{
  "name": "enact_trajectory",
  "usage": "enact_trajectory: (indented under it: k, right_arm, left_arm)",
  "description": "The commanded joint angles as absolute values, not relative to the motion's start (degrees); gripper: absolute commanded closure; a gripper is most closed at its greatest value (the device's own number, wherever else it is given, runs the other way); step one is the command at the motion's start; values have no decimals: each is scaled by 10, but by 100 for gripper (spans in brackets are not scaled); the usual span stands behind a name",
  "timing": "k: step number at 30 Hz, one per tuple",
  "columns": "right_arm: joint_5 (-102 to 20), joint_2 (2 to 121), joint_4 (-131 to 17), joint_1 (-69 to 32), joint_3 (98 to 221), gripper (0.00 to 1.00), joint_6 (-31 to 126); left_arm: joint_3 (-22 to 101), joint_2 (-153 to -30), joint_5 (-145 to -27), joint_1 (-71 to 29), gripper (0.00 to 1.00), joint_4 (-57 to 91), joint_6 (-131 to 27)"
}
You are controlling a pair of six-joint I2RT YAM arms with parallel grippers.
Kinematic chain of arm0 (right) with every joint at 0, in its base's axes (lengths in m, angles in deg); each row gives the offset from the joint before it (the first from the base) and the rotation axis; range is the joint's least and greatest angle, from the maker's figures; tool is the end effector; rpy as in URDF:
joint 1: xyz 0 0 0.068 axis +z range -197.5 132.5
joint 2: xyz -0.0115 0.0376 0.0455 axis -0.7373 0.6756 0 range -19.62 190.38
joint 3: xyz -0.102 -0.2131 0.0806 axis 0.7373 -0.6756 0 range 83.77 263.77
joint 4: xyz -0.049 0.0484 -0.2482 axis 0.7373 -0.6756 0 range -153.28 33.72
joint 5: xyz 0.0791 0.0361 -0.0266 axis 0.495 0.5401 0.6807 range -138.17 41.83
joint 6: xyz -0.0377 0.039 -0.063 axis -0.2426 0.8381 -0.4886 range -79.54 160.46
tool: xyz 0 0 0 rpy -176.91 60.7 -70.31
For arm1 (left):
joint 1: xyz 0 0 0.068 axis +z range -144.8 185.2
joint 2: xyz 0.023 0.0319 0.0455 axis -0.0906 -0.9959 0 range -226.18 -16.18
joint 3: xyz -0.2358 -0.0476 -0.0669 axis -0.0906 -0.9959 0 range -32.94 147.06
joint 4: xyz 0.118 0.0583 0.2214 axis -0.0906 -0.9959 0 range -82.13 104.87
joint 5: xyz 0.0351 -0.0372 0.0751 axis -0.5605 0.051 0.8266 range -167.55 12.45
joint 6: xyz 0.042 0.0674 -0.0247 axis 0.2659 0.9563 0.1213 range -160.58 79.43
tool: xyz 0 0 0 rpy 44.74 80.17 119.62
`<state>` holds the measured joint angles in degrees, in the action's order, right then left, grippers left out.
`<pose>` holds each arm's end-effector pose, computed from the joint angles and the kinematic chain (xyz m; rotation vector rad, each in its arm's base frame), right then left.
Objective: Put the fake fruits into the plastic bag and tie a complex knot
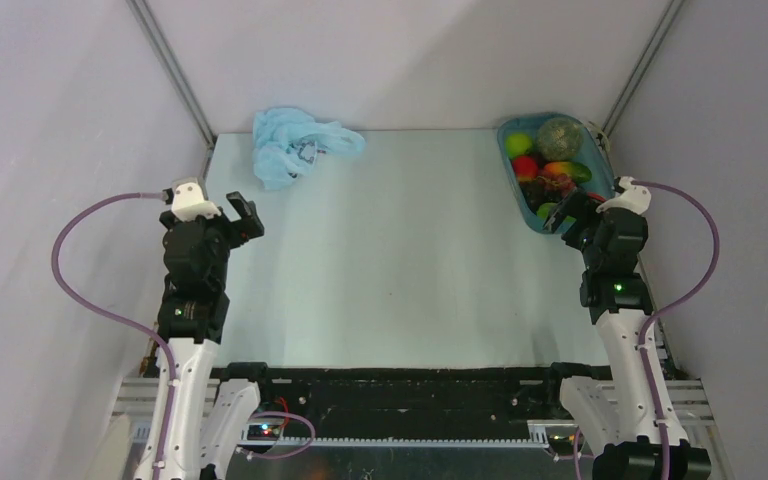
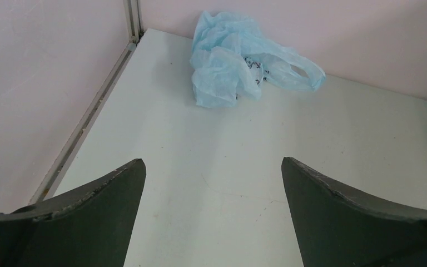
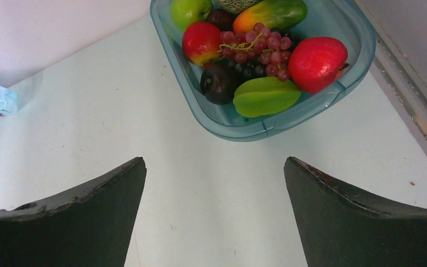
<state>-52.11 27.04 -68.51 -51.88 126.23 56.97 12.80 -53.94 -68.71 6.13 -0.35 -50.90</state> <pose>0.2393 -0.0233 0.2889 0.3836 1.8176 0.0832 0.2048 0.0145 0.3350 -0.2806 1.6723 0.0082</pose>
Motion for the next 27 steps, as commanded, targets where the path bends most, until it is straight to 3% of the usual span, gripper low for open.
enact_trajectory:
  k: [1, 18, 27]
  right_arm:
    - [-542, 266, -677, -520, 1284, 1, 578]
    - [-525, 258, -678, -520, 1284, 1, 586]
    - [-490, 233, -685, -520, 1285, 1, 584]
  left_arm:
    - [148, -537, -694, 68, 1, 15, -524]
    - [178, -573, -799, 68, 1, 19, -484]
    - [353, -769, -801, 96, 1, -80, -535]
